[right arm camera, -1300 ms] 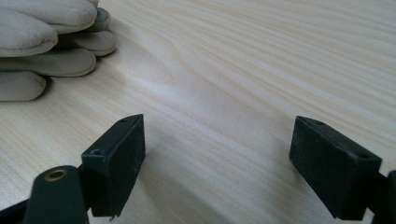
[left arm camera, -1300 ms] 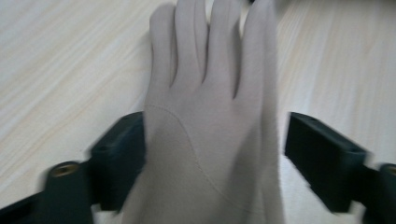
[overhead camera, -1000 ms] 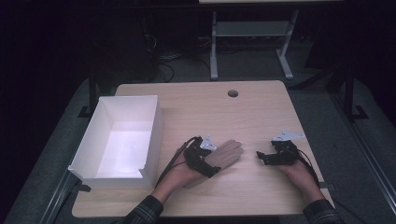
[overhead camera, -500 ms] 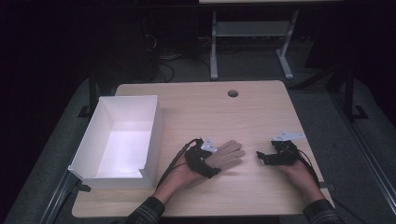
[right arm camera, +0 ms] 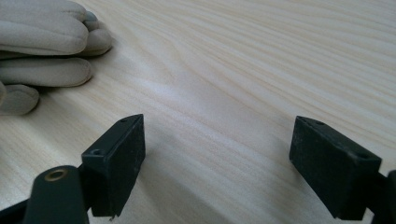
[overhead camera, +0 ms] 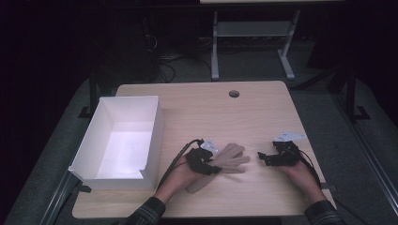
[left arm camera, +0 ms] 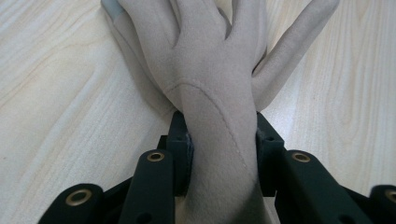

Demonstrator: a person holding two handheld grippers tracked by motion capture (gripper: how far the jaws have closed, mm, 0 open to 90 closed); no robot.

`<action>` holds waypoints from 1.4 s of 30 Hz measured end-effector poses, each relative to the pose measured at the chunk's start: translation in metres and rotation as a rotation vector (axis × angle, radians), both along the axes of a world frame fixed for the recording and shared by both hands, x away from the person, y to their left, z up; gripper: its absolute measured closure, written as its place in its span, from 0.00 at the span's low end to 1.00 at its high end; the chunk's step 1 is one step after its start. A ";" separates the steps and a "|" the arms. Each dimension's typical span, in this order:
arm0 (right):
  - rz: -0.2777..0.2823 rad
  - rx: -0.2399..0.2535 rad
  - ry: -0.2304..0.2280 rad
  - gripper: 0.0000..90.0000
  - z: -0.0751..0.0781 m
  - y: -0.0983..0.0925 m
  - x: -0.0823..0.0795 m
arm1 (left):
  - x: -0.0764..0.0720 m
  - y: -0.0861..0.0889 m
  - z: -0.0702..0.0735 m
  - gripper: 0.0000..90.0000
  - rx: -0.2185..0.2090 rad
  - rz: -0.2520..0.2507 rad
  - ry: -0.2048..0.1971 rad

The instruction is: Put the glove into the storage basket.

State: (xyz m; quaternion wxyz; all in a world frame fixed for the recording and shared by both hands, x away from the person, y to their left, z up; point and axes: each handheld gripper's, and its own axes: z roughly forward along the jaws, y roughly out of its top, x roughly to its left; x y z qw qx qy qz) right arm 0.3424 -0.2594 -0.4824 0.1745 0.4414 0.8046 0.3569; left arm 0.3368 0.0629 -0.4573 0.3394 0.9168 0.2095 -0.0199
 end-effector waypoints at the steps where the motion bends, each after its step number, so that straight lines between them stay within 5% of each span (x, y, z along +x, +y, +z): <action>1: 0.000 0.000 0.000 0.20 0.000 0.000 0.000 | 0.001 0.001 0.001 0.75 -0.002 0.003 0.009; 13: 0.002 0.001 0.000 0.20 0.000 0.001 -0.001 | 0.001 0.007 0.028 0.75 -0.044 0.059 0.048; 25: 0.003 0.002 0.003 0.20 0.000 0.001 -0.001 | 0.007 0.017 0.081 0.75 -0.067 0.114 0.022; 42: 0.005 0.001 0.001 0.20 0.000 0.001 0.000 | 0.015 0.062 0.146 0.75 -0.092 0.177 -0.040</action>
